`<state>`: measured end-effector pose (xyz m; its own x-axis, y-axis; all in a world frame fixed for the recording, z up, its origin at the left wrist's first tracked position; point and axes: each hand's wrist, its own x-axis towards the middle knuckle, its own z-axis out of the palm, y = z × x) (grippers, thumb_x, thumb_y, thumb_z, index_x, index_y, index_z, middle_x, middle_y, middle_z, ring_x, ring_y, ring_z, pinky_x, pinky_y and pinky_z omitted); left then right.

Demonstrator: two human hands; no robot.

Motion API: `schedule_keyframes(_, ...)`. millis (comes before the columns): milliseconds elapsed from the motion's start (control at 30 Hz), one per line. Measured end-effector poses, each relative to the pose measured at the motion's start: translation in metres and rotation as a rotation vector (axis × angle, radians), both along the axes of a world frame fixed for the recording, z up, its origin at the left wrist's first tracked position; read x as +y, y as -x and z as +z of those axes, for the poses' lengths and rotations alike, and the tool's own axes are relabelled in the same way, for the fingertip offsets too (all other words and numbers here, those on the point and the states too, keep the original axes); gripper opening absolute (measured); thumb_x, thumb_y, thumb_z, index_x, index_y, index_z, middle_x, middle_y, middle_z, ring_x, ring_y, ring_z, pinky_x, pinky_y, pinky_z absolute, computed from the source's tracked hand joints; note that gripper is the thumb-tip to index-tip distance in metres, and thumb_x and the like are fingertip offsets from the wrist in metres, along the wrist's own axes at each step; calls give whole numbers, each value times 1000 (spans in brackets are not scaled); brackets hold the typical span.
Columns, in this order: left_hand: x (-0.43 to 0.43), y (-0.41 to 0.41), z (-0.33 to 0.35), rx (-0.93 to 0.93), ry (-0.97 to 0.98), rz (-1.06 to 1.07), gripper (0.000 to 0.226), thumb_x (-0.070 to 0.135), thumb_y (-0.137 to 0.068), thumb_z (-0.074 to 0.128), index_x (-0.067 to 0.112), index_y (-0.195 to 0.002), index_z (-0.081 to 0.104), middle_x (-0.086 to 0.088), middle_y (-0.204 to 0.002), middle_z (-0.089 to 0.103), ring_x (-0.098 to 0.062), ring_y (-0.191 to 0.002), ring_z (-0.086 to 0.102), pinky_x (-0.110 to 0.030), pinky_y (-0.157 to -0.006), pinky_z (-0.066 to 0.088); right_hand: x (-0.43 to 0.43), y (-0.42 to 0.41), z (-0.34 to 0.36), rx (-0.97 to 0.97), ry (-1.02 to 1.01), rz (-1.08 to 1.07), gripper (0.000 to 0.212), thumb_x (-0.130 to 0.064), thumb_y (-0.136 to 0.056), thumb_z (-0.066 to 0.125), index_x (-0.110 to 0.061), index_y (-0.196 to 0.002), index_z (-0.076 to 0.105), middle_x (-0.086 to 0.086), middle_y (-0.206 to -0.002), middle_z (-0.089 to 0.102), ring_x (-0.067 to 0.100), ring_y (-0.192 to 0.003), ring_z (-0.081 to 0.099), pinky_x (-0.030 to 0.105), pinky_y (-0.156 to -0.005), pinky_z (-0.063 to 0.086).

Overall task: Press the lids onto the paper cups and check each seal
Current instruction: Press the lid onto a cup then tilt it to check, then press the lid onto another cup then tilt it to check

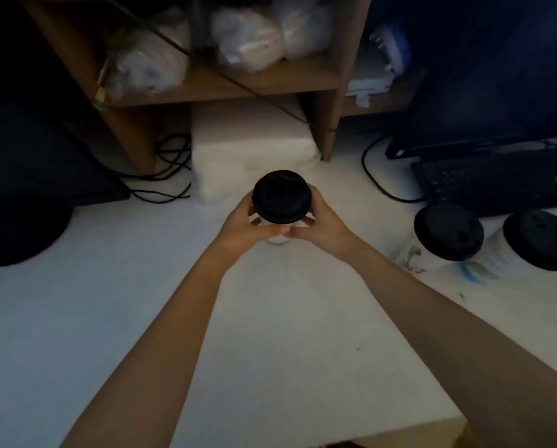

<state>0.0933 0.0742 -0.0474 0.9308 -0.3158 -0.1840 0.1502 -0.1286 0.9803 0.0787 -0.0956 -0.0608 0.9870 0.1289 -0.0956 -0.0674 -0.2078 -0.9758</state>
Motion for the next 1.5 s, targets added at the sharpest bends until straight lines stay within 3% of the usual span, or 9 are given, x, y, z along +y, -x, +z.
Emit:
schedule_keyframes(200,6,2,-11,12,25,4,77,10,-73,77,24,-139,38,8,-136,50,-2,-125,45,-28,-104,39,3,-2,-4,-7,-10,35,80,4,-75,72,-18,-139,28,0,-140,37,16,-129,39,26,-103,39)
schedule_keyframes(400,3,-1,-3,40,-56,-15,74,14,-73,78,27,-135,40,8,-134,51,-8,-123,46,-20,-92,43,-1,-2,8,108,56,65,80,-3,-78,73,-15,-141,26,3,-141,38,15,-124,41,29,-100,39)
schedule_keyframes(667,-2,12,31,399,-669,-157,59,41,-87,60,11,-134,43,-9,-135,49,-26,-114,54,-42,-85,52,-27,16,57,389,369,160,72,-26,-83,70,-14,-141,29,9,-143,36,24,-126,43,30,-97,41)
schedule_keyframes(767,-13,20,46,427,-728,-299,63,45,-87,57,11,-137,39,-10,-135,50,-26,-114,56,-46,-88,52,-44,35,75,464,404,174,66,-32,-86,65,-14,-140,33,8,-142,38,25,-124,45,34,-99,42)
schedule_keyframes(1100,-81,28,70,295,-606,-481,57,43,-91,53,16,-139,38,-7,-138,46,-23,-121,51,-40,-93,47,-117,121,75,590,474,100,52,-36,-90,58,-14,-135,41,11,-136,48,31,-125,48,39,-100,44)
schedule_keyframes(1200,-105,30,64,255,-533,-458,56,37,-91,56,21,-140,36,-7,-139,46,-23,-122,49,-36,-95,46,-135,130,66,571,520,-5,54,-38,-89,59,-15,-135,42,6,-128,53,21,-107,55,28,-83,49)
schedule_keyframes(1267,-121,33,59,235,-487,-441,56,33,-91,57,23,-141,34,-6,-139,46,-23,-122,48,-33,-95,45,-142,131,59,552,576,-47,57,-39,-88,58,-16,-137,40,-2,-121,51,14,-96,52,16,-68,44)
schedule_keyframes(1400,-145,40,50,292,-189,-319,48,33,-96,46,20,-141,35,-8,-144,42,-23,-128,44,-37,-103,42,-152,129,40,523,660,-114,58,-43,-89,56,-17,-138,39,3,-138,47,19,-119,49,20,-82,34)
schedule_keyframes(1500,-160,44,45,279,-122,-306,51,38,-99,35,17,-145,30,-6,-146,39,-22,-132,39,-40,-110,35,-157,125,28,467,632,-194,58,-43,-88,58,-13,-135,43,4,-137,48,20,-121,49,19,-83,36)
